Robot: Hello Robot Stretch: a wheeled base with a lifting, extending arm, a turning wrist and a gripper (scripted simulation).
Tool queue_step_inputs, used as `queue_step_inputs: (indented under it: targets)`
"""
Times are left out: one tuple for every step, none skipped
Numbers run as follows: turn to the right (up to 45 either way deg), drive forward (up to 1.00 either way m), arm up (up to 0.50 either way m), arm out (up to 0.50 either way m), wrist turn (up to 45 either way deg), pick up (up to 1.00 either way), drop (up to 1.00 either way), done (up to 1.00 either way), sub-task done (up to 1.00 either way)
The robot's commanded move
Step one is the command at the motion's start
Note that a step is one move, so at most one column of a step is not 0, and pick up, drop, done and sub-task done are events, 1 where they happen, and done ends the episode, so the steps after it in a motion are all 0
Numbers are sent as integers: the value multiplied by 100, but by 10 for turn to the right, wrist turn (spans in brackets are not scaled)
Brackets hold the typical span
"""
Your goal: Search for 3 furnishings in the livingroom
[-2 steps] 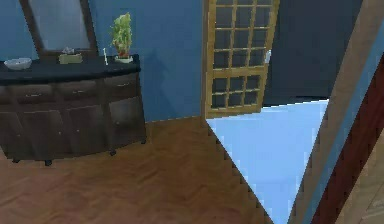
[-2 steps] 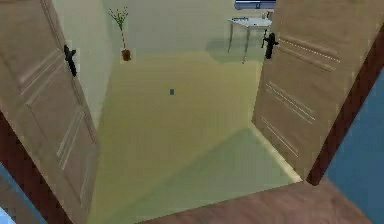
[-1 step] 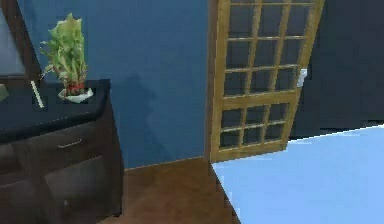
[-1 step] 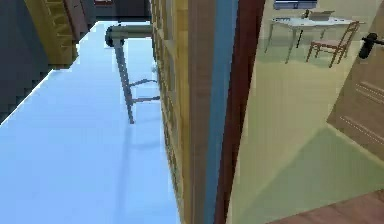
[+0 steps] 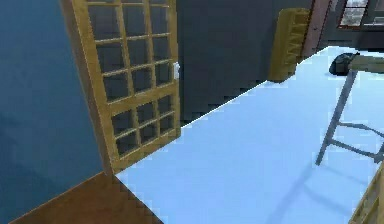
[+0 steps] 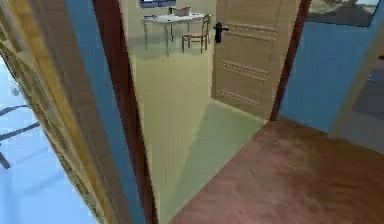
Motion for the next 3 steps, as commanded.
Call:
queue_step_inputs:
  targets:
    - [0, 40, 0, 0, 0, 0, 0, 0, 0]
    - [210, 0, 0, 0, 0, 0, 0, 0, 0]
    - [0, 100, 0, 0, 0, 0, 0, 0, 0]
